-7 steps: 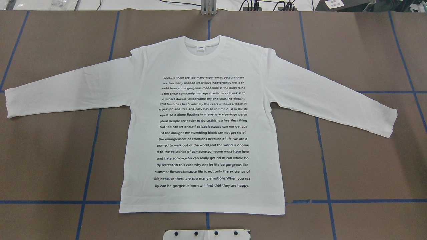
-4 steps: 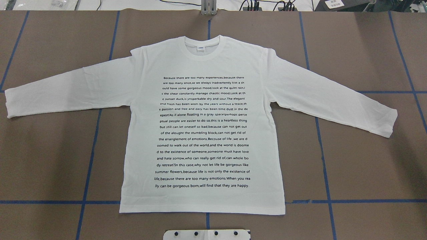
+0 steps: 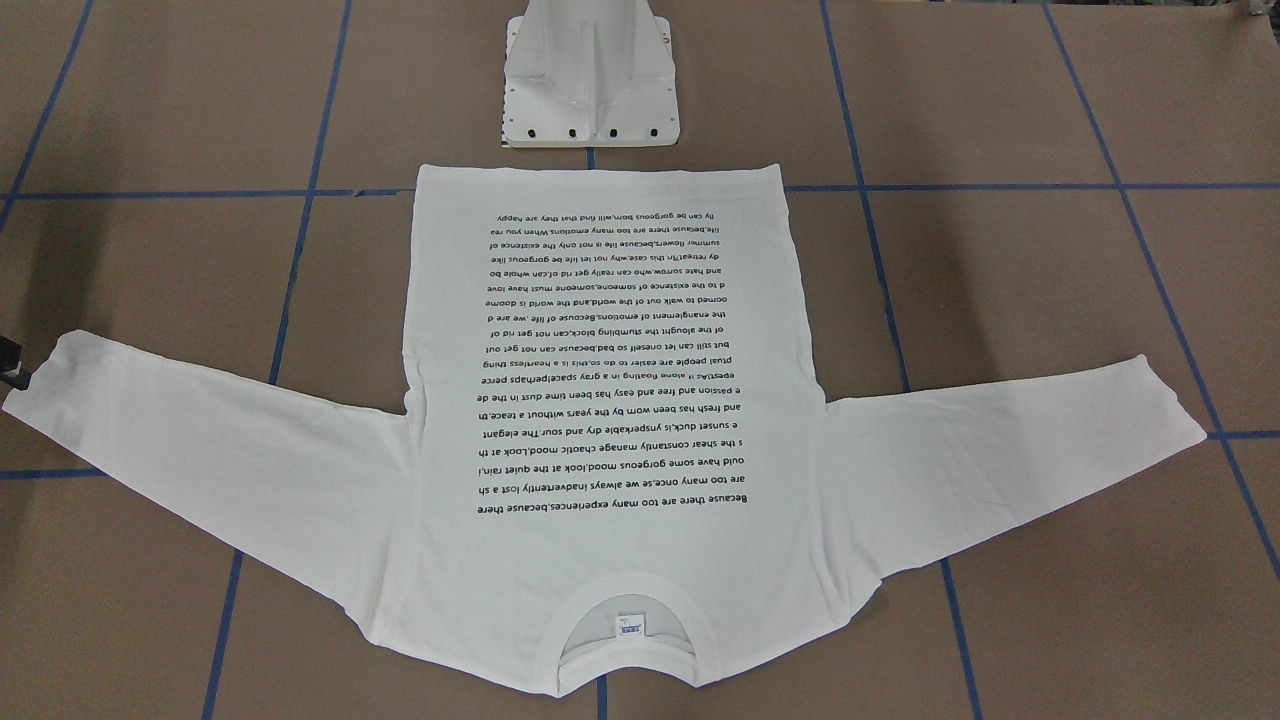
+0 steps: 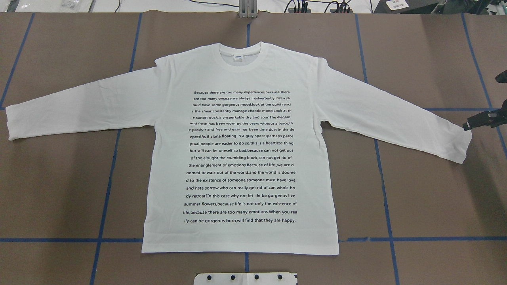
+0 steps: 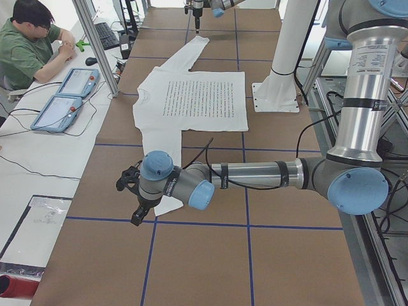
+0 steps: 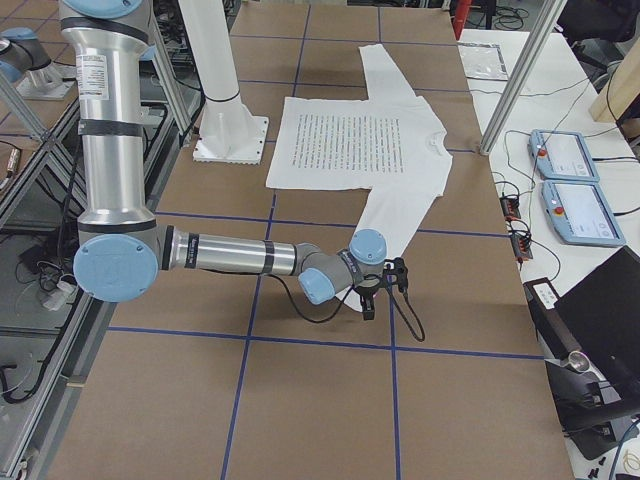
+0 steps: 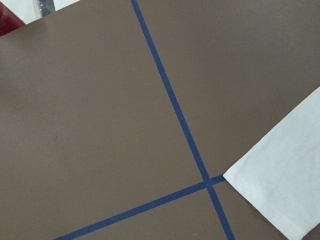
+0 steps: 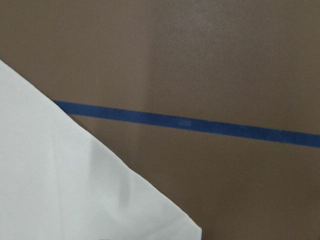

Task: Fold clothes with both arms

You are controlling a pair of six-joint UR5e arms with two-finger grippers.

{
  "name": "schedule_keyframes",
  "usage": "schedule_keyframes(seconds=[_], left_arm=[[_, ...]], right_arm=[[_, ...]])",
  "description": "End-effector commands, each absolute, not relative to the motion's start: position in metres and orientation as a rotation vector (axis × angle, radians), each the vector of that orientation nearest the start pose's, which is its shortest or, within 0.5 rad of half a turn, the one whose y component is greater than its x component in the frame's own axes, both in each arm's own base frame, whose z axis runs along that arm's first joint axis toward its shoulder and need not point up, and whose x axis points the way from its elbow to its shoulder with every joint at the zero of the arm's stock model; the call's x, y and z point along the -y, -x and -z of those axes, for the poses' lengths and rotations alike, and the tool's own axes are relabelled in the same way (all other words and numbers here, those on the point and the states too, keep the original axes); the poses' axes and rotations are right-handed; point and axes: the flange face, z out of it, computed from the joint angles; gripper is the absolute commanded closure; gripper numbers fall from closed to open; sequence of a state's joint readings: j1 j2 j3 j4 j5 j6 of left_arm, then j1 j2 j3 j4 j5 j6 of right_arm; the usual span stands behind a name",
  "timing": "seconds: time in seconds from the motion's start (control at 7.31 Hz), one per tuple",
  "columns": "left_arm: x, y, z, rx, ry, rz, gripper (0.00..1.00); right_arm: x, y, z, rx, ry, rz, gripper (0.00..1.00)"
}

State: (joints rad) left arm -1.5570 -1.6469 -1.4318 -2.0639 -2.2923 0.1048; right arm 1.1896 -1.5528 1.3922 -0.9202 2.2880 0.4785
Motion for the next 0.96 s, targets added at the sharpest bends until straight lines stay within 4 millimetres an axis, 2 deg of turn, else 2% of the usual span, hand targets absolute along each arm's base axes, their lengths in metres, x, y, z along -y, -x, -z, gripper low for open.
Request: schedule_keyframes(seconds=[0.0, 0.27, 0.41, 0.68, 0.82], left_arm=[[0.545, 0.054, -0.632, -0.778, -0.442, -0.284, 0.0], [0.545, 0.053, -0.631, -0.786, -0.443, -0.284, 0.0], [0.548, 0.053, -0.627, -0.785, -0.449, -0.287, 0.0], [0.55, 0.054, -0.621, -0.786, -0.459, -0.289, 0.0], [0.55, 0.054, -0.618, -0.787, -0.465, -0.291, 0.0]], right_arm=[[0.515, 0.146, -0.674, 0.83, -0.124, 0.095, 0.0], [0.511, 0.155, -0.678, 0.811, -0.115, 0.107, 0.01], [0.507, 0.155, -0.683, 0.811, -0.103, 0.106, 0.06], [0.502, 0.154, -0.694, 0.809, -0.079, 0.101, 0.08], [0.5, 0.156, -0.701, 0.804, -0.066, 0.101, 0.14]])
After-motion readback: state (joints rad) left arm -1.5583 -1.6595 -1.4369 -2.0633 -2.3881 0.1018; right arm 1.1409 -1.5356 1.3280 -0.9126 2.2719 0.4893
